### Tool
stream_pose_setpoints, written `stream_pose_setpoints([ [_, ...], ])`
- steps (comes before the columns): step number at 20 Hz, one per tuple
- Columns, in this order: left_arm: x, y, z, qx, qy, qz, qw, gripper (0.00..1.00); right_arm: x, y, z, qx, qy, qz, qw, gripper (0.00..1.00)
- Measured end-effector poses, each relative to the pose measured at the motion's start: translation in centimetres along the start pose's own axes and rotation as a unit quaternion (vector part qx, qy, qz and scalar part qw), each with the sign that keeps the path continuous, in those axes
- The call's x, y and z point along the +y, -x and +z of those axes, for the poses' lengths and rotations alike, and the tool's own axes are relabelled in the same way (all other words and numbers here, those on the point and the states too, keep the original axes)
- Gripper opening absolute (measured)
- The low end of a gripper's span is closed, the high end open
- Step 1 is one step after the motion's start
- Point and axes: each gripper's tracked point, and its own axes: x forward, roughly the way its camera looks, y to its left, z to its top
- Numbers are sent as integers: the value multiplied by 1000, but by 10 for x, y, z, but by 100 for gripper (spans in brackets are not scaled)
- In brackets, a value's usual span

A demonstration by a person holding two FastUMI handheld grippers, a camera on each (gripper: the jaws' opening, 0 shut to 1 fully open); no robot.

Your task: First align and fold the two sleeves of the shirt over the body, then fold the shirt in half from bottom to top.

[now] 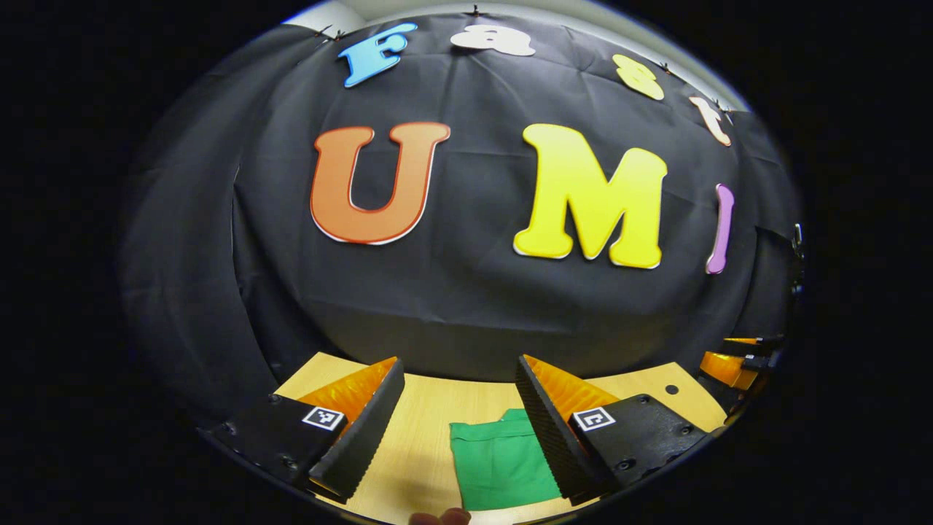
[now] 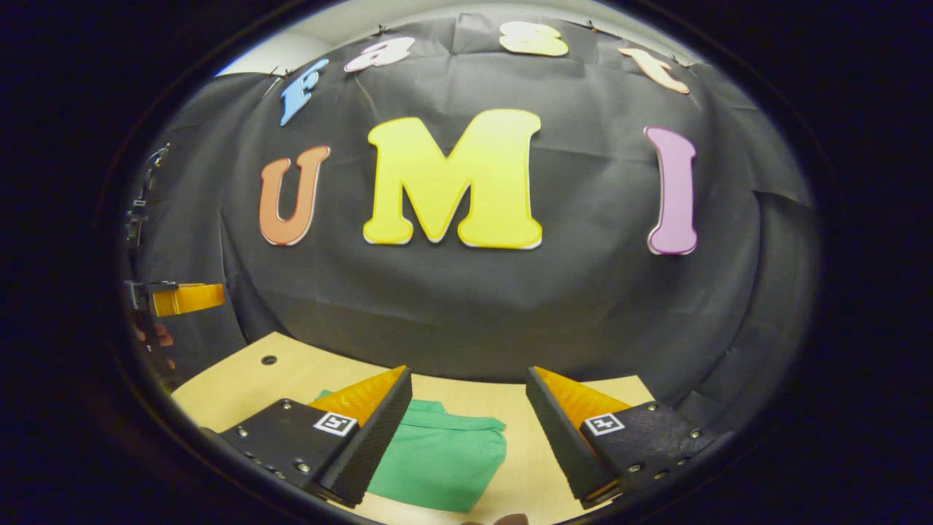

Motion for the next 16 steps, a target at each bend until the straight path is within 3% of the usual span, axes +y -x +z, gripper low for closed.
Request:
stream_pose_setpoints([
  [3,-27,59,28,-42,11,-4,999,98,5,60,25,-34,-4,-10,999,97],
  [8,-48,118,14,-57,3,-18,998,98,16,129,8,-38,18,-15,999,97],
  [12,-63,150,-7,-60,-7,-15,998,98,19,159,2,-66,26,-33,997,94],
  [16,-80,166,-23,-47,-31,-21,998,98,46,180,-6,-71,37,-11,997,97],
])
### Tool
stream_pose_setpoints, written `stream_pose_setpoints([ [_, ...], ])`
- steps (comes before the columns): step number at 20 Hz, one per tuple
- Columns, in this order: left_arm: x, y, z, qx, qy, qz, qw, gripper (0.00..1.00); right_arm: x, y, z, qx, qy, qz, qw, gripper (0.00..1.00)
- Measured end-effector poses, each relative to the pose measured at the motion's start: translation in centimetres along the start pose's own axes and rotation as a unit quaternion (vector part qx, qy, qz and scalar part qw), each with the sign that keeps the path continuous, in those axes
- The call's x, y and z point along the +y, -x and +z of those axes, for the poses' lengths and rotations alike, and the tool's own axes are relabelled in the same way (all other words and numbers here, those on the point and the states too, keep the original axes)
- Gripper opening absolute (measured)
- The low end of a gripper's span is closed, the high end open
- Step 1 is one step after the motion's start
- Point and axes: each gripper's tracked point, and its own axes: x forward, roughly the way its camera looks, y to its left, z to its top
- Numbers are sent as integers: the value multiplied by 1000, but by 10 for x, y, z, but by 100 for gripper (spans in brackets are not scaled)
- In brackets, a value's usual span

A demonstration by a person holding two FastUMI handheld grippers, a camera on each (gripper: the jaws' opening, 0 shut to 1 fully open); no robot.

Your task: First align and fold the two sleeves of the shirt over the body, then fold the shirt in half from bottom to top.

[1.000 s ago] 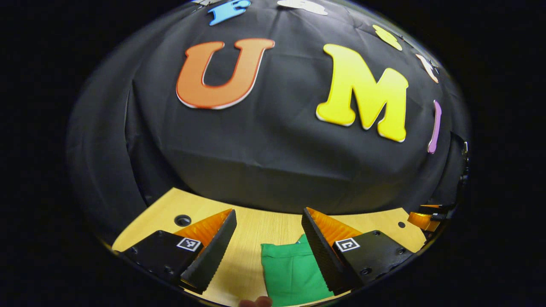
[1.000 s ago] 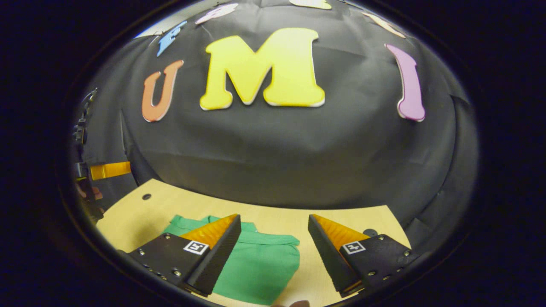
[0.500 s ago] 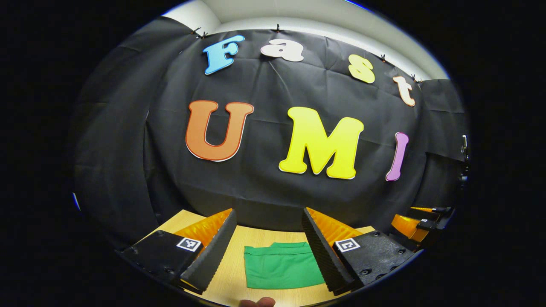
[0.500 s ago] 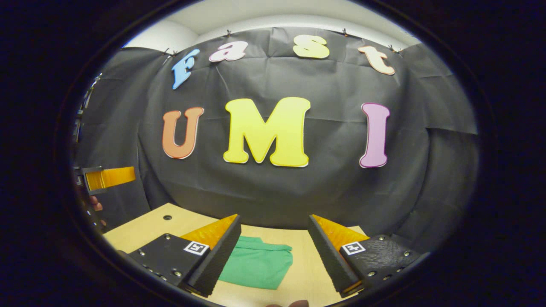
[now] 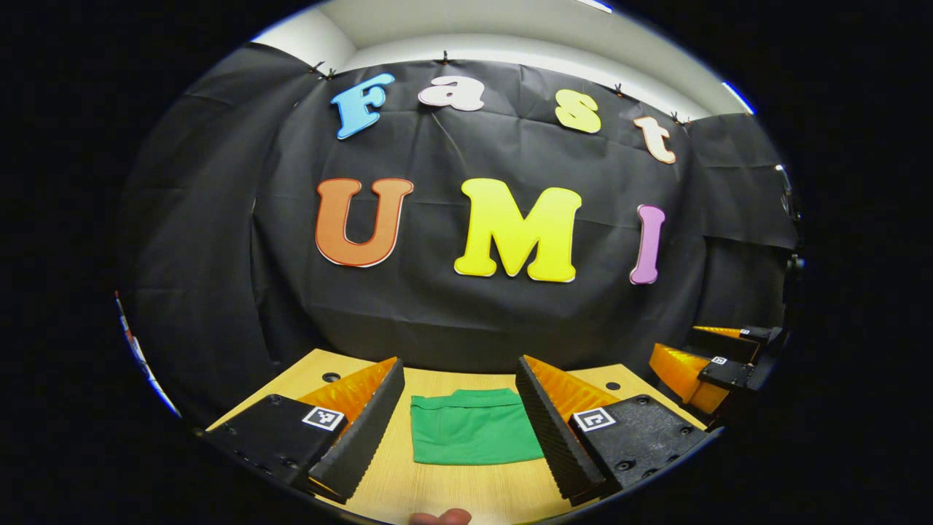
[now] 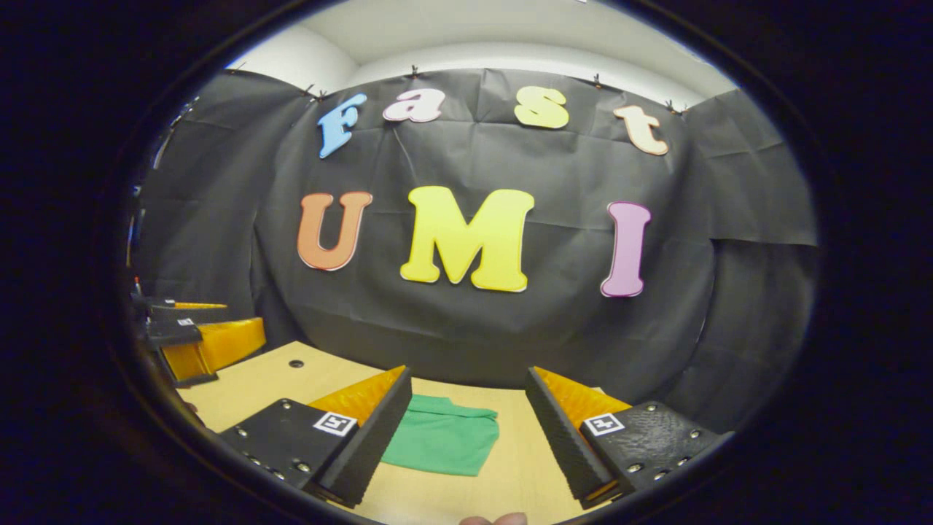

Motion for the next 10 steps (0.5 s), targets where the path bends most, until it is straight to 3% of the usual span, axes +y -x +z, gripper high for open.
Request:
stream_pose_setpoints([
  [2,-5,3,1,-3,-2,-3,1000,98,9,2,2,-1,-2,14,1000,97],
  [10,-3,-4,5,-3,-17,14,1000,98,7,-10,-5,17,-25,14,999,97],
])
